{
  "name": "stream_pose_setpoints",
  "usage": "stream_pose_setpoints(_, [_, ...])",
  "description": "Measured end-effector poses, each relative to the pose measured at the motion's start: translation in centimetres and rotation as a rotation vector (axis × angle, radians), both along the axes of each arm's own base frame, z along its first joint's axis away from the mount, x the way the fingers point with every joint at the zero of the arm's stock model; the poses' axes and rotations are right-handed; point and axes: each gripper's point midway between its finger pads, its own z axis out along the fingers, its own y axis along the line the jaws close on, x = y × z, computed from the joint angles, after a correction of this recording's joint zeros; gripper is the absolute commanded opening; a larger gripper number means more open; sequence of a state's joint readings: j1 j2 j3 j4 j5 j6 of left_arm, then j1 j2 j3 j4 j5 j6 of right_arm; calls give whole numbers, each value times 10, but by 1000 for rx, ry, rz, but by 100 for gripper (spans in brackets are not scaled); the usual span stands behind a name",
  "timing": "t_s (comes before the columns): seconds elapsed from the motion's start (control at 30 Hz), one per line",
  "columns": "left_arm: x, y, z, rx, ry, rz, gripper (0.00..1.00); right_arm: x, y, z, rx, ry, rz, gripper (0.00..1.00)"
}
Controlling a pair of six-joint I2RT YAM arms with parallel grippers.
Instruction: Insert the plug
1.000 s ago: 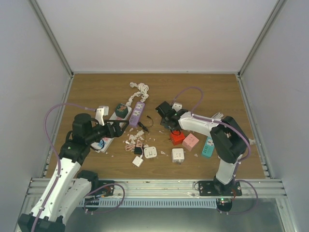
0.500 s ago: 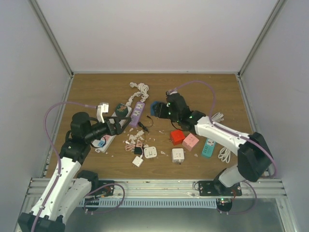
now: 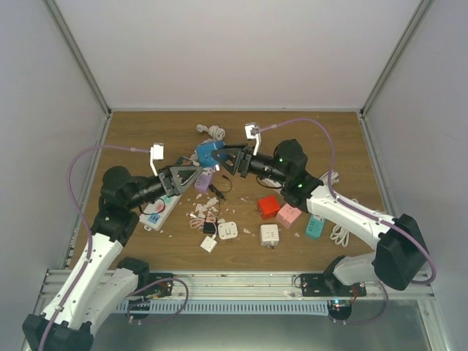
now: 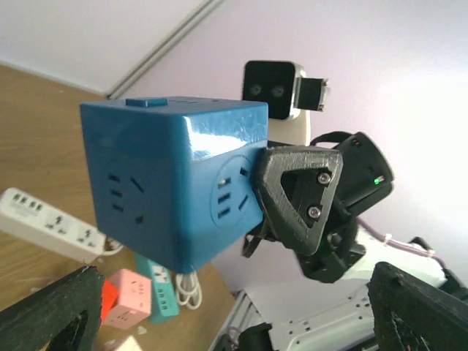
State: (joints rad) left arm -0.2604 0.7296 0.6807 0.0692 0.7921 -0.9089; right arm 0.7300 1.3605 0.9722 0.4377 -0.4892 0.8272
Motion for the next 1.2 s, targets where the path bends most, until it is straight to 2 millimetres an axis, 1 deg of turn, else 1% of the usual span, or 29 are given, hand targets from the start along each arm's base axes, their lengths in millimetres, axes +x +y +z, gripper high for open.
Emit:
stream_pose_setpoints(0.1, [-4,-6,20,-25,-31,-25,95,-13,4,22,78,-34,61,57])
stream_pose_setpoints(0.13, [-5,-8,24,-30,-38,-31,95,-17,4,27,98,-39,78,57])
stream_pose_setpoints(0.23, [-7,-14,28,-45,-41,-51,94,-28,6,42,151,-53,125,57])
stream_pose_setpoints(0.37, [-9,-22,34,-75,-41,-73,87,-36,5,56,205,-56,167,58])
stream_pose_setpoints(0.43, [-11,-25,39,-95,-48,-83,83,-40,4,60,224,-57,186,58])
stream_pose_setpoints(0.53, [-11,-27,45,-116,-64,-84,80,-45,4,65,243,-52,212,60])
stream_pose_setpoints(0.73, [-7,-29,50,-126,-94,-77,60,-50,3,67,255,-33,240,62])
stream_pose_setpoints(0.77, [-7,-30,50,-126,-102,-80,56,-49,3,67,257,-29,238,64])
stream_pose_setpoints(0.8, [-7,-31,51,-125,-112,-83,53,-50,2,68,259,-28,237,69])
stream_pose_setpoints(0.87, [-7,-32,51,-123,-120,-90,51,-51,0,69,258,-34,232,86])
stream_pose_setpoints(0.9, [-7,-33,50,-116,-125,-92,51,-51,-1,68,253,-38,227,92])
stream_pose_setpoints(0.97, [-4,-35,44,-86,-129,-95,50,-52,-4,69,236,-53,215,98])
stream_pose_setpoints(1.07, [-1,-39,39,-14,-166,-100,50,-52,-10,64,178,-82,176,100])
stream_pose_setpoints(1.2, [4,-42,33,126,-259,-104,49,-48,-20,60,29,-174,97,100])
